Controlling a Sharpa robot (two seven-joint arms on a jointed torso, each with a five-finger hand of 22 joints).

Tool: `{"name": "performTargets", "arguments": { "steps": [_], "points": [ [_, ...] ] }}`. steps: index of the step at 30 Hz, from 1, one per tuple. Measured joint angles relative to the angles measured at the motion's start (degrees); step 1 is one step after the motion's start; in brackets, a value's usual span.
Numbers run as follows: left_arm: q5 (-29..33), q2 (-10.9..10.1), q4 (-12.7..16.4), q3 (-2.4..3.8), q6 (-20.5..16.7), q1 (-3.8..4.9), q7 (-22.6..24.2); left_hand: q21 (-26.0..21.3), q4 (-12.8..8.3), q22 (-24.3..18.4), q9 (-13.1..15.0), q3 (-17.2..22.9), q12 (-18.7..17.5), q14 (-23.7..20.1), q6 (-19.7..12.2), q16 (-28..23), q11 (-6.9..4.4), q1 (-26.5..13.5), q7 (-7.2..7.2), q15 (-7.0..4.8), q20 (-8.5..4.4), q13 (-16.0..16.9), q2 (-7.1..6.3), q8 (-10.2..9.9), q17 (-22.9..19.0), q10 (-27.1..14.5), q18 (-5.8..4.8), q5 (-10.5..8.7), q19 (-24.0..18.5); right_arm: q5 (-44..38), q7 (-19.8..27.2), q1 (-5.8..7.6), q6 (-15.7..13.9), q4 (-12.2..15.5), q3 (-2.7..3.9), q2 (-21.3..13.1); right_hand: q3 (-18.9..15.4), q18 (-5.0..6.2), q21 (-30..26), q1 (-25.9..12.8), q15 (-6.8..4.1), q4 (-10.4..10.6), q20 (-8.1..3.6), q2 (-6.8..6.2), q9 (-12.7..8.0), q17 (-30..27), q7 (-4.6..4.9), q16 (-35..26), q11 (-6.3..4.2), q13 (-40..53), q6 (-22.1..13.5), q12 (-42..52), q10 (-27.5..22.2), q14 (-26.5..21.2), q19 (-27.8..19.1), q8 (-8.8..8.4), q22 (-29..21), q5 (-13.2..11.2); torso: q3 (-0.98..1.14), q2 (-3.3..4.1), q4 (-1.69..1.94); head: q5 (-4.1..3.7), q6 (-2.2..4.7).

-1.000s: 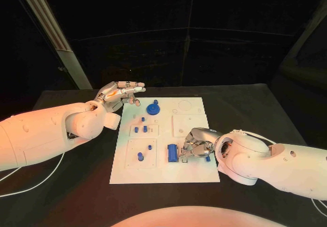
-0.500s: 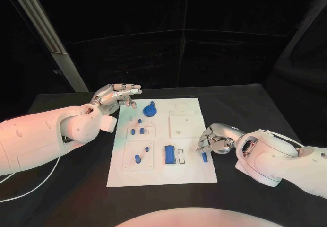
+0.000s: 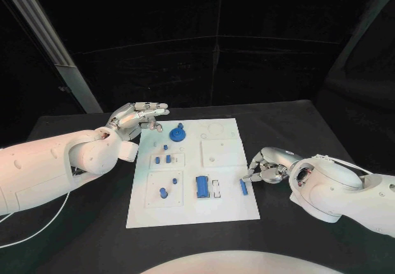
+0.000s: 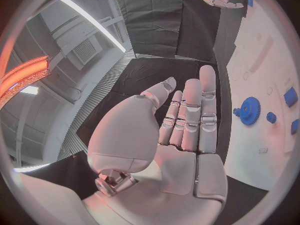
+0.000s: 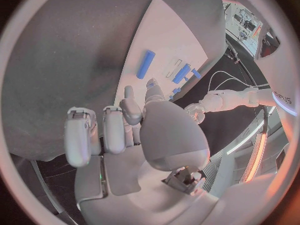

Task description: Assemble the parts on the task board

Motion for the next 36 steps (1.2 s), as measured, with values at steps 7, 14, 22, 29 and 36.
{"name": "performTargets", "arguments": {
  "steps": [7,14,22,29,36],
  "points": [
    [0.00,-0.08,0.03,-0.02,0.05,-0.02,0.00,0.00,0.00,0.00,0.00,0.00,0.00,0.00,0.00,0.00,0.00,0.00,0.00,0.00,0.00,0.00,0.00,0.00,0.00,0.00,0.00,0.00,0.00,-1.04,-1.96,-0.07,3.12,-1.04,-0.01,1.73,-0.41,0.00,0.00,-0.38,0.00,0.41,0.00,-0.38,0.12,0.13,0.00,0.00,0.00,0.03,0.00,0.00,0.00,0.00,0.00,-0.24,0.00,-0.46,0.01,0.04,0.00,0.08,-0.19],
    [-0.04,-0.18,-0.01,-0.05,0.14,-0.09,0.00,0.00,0.00,0.01,0.00,0.00,0.00,0.00,0.00,0.00,0.00,0.00,0.00,0.00,0.00,0.00,0.00,0.00,0.01,0.00,0.00,0.00,0.00,-2.57,-2.48,-0.64,4.69,-1.24,0.17,2.96,-0.44,0.00,0.00,-0.03,0.00,0.37,0.00,-0.72,0.45,-0.07,-0.10,0.00,0.00,-0.02,0.13,0.00,-0.01,0.00,0.00,-0.46,0.00,-1.01,0.05,0.04,-0.01,0.13,-0.42],
    [-0.14,-0.26,-0.17,-0.04,0.24,-0.14,-0.01,0.00,0.00,0.01,0.00,0.00,0.00,0.00,0.00,0.00,0.00,0.00,0.00,0.00,0.00,0.00,0.00,0.00,0.01,0.00,0.00,0.00,0.00,-3.95,-2.31,-0.95,5.20,-1.07,0.24,3.58,-0.58,0.00,0.00,0.24,0.00,0.22,0.00,-0.70,0.39,-0.03,0.08,0.00,0.00,-0.01,0.51,0.00,-0.01,0.00,0.00,-0.67,0.00,-1.01,0.02,0.00,-0.01,0.00,-0.58],
    [-0.20,-0.29,-0.23,-0.05,0.32,-0.18,-0.03,0.00,0.00,0.01,0.00,0.00,0.00,0.00,0.00,0.00,0.00,0.00,0.00,0.00,0.00,0.00,0.00,0.00,0.01,0.00,0.00,0.00,0.00,-4.78,-2.21,-1.04,6.42,-0.95,0.35,4.14,-0.69,0.00,0.00,1.26,0.00,0.12,0.00,-0.78,0.75,0.02,-0.19,0.00,-0.21,0.06,1.28,0.00,0.20,0.00,0.00,-0.67,0.00,-1.33,-0.02,0.00,-0.01,-0.14,-0.65],
    [-0.25,-0.32,-0.24,-0.06,0.39,-0.19,-0.07,0.00,0.00,0.01,0.00,0.00,0.00,0.00,0.00,0.00,0.00,0.00,0.00,0.00,0.00,0.00,0.00,0.00,0.01,0.00,0.00,0.00,0.00,-8.11,-2.79,-1.20,7.99,-1.39,0.52,5.52,-0.48,0.00,0.00,5.40,0.00,-2.12,0.00,-0.86,1.31,-0.19,-0.19,0.00,-0.21,-0.20,2.06,-0.32,0.20,0.00,0.00,-0.36,0.00,-0.21,-0.05,0.00,0.07,-0.17,-0.72]
  ]
}}
